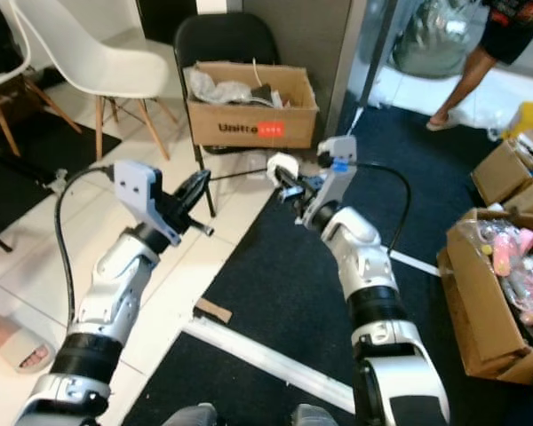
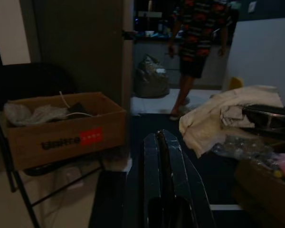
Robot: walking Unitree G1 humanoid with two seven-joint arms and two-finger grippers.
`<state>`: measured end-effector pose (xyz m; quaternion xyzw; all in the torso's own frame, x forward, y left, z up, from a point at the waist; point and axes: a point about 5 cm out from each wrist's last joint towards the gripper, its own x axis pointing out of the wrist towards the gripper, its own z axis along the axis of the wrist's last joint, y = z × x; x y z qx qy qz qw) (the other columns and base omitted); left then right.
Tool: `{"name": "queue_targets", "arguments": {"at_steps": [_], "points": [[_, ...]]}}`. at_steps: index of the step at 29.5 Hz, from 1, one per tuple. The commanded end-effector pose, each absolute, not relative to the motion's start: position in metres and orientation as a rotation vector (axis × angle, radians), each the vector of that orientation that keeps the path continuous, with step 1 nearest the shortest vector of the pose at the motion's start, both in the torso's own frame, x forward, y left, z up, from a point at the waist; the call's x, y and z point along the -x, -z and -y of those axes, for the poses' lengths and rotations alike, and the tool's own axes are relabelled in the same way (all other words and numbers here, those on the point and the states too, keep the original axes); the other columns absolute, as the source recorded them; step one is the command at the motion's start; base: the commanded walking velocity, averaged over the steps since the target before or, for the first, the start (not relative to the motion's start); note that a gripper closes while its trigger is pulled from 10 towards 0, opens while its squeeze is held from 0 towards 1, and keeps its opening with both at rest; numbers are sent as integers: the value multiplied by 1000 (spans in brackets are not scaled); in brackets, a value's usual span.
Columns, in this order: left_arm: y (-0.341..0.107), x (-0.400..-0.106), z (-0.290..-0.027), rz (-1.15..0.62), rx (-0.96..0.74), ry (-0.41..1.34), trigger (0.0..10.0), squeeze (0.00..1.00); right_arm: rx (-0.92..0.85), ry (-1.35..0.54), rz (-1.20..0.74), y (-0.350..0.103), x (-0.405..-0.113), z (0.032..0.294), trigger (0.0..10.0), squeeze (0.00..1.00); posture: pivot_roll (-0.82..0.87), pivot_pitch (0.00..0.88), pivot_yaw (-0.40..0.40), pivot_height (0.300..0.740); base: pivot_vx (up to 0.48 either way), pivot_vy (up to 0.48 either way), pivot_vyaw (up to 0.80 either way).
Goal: Picking trash to rubbish bin
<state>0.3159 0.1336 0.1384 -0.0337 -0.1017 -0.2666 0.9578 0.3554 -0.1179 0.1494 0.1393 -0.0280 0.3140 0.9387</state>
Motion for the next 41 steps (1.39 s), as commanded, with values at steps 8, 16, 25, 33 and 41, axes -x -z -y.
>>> {"name": "queue_targets", "arguments": {"at_steps": [8, 16, 25, 33, 41], "points": [[-136, -316, -133, 194, 61, 547, 10000, 0, -283, -623, 57, -150, -356, 123, 10000, 0, 35, 0, -24, 740, 336, 0, 0], [-136, -316, -133, 195, 62, 548, 10000, 0, -283, -622, 58, -150, -356, 123, 10000, 0, 35, 0, -24, 740, 336, 0, 0], [-137, -316, -134, 196, 61, 548, 10000, 0, -283, -621, 59, -151, -356, 123, 10000, 0, 34, 0, -23, 740, 335, 0, 0], [-137, -316, -133, 196, 61, 549, 10000, 0, -282, -620, 58, -151, -356, 124, 10000, 0, 34, 0, -23, 740, 340, 0, 0], [-137, -316, -133, 196, 61, 549, 10000, 0, -281, -618, 57, -150, -356, 124, 10000, 0, 34, 0, -23, 740, 338, 0, 0]]}}
